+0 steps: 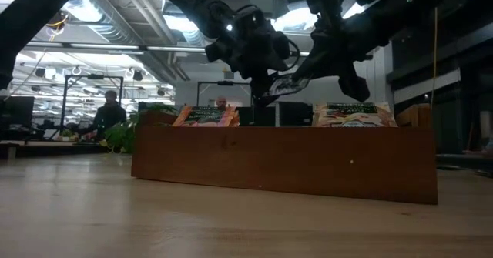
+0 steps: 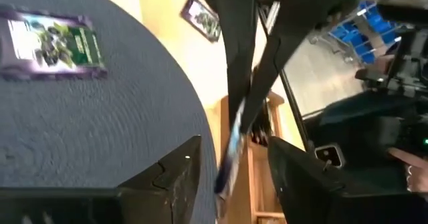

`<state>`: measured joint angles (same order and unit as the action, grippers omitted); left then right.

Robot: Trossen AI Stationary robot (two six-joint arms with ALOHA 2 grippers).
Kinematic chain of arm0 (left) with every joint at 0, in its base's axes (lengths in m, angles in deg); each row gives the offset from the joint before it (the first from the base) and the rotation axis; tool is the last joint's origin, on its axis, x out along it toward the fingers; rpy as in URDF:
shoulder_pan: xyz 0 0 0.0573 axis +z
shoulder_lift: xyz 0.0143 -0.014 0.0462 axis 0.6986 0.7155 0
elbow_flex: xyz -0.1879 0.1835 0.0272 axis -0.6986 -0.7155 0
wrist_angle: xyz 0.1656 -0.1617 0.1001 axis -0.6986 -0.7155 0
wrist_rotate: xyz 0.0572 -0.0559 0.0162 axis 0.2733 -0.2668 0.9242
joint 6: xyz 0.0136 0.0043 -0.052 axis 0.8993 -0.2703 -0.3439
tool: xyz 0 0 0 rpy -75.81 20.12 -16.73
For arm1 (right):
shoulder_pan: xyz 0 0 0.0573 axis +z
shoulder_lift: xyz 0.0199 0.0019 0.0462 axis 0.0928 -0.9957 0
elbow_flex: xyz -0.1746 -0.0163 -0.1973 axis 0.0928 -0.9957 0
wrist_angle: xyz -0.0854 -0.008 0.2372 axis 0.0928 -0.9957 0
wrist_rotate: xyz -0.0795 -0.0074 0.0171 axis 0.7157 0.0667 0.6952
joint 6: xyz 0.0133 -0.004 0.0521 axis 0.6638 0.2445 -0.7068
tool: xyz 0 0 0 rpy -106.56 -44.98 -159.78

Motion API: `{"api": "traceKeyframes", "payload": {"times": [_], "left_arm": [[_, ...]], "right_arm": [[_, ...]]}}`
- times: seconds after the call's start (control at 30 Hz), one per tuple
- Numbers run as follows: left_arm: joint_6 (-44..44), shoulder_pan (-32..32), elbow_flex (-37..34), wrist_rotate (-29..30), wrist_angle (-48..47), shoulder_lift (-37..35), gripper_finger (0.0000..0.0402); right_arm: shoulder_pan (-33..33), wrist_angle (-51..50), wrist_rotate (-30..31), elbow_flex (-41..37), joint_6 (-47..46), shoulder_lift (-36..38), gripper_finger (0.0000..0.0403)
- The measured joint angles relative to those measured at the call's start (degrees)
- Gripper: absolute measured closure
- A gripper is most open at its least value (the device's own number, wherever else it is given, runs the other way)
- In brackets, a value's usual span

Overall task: Pick & Place Tea
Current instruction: Put the violet tea bag into the middle section of the wooden organizer

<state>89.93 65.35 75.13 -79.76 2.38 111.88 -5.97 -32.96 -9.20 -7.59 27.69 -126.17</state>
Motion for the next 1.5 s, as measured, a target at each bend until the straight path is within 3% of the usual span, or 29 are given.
{"api": "traceKeyframes", "payload": {"times": [0.23,0.47,0.73,0.93,1.07,1.2,1.5], "left_arm": [[1.4,0.0,0.0,0.4,-1.9,0.0,0.0276],[2.1,0.0,0.0,0.1,-1.9,0.0,0.0383],[1.4,1.5,-0.9,-1.0,-4.4,0.0,0.0392],[-0.9,4.7,-7.9,-3.2,-0.3,-3.7,0.0392],[-7.2,5.6,-15.8,-1.7,11.8,-9.2,0.0393],[-18.7,5.6,-24.9,0.6,30.0,-14.5,0.0393],[-41.9,4.0,-42.6,7.1,63.4,-19.6,0.0393]], "right_arm": [[0.0,0.0,0.1,0.0,-0.1,0.0,0.0398],[0.0,1.1,0.1,0.0,-0.4,0.0,0.0393],[0.1,0.0,-1.2,0.0,-3.7,0.0,0.0328],[0.1,1.3,-1.4,0.0,-5.0,0.0,0.0280],[0.1,3.5,-1.2,0.0,-4.9,0.0,0.0268],[0.1,4.7,0.1,0.0,-4.8,0.0,0.0269],[0.0,5.0,2.8,0.0,-4.3,0.0,0.0273]]}}
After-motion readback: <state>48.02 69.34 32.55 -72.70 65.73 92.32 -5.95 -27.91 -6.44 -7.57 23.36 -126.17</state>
